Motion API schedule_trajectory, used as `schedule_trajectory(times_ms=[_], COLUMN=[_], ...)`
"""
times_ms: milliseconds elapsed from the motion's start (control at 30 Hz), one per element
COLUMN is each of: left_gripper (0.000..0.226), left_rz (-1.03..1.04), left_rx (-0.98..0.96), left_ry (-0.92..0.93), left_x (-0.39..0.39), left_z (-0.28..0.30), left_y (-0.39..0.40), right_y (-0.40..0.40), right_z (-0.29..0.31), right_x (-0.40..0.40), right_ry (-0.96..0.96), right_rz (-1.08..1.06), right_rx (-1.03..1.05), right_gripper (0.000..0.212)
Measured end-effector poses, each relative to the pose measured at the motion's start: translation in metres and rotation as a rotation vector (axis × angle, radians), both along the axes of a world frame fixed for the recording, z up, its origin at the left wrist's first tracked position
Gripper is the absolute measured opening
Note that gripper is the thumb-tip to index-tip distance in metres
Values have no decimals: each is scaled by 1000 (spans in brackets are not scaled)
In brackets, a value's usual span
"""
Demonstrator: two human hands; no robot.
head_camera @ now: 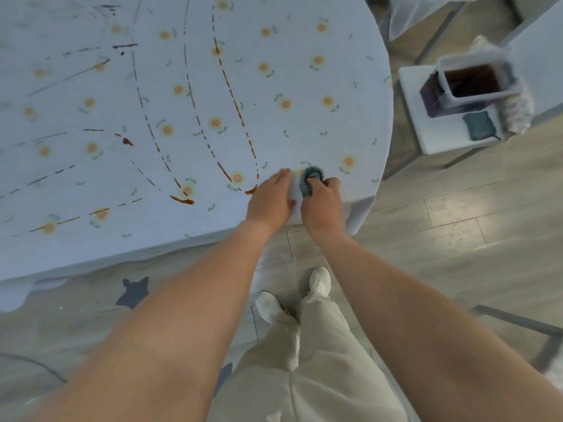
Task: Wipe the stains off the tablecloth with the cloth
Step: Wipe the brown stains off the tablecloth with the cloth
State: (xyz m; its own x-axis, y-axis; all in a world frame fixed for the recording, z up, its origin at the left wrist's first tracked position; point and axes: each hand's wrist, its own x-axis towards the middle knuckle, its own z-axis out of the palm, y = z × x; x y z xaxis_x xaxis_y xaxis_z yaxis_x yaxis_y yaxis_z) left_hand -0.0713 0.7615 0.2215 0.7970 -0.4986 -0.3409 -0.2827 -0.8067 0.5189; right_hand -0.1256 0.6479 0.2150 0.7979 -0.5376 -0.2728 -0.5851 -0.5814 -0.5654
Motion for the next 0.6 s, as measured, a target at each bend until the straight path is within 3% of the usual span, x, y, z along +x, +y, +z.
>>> schedule_trajectory(times_ms=[167, 267, 333, 600], left_gripper=[62, 45, 36, 44], left_rz=[216, 368, 452, 514], left_rx=[-211, -360, -380, -351], left_ry=[55, 60, 32, -5], left_x=[34, 68, 98, 214], left_z=[36, 55, 65, 79], left_y=[36, 54, 64, 80], right_y=[37, 55, 67, 83], right_z=[38, 58, 71, 70], right_x=[63, 105, 133, 272], right_ry=[-88, -105, -107, -116], right_rz=[-228, -192, -163, -162], right_rx=[503, 735, 843, 862], right_gripper=[54, 46, 28, 22])
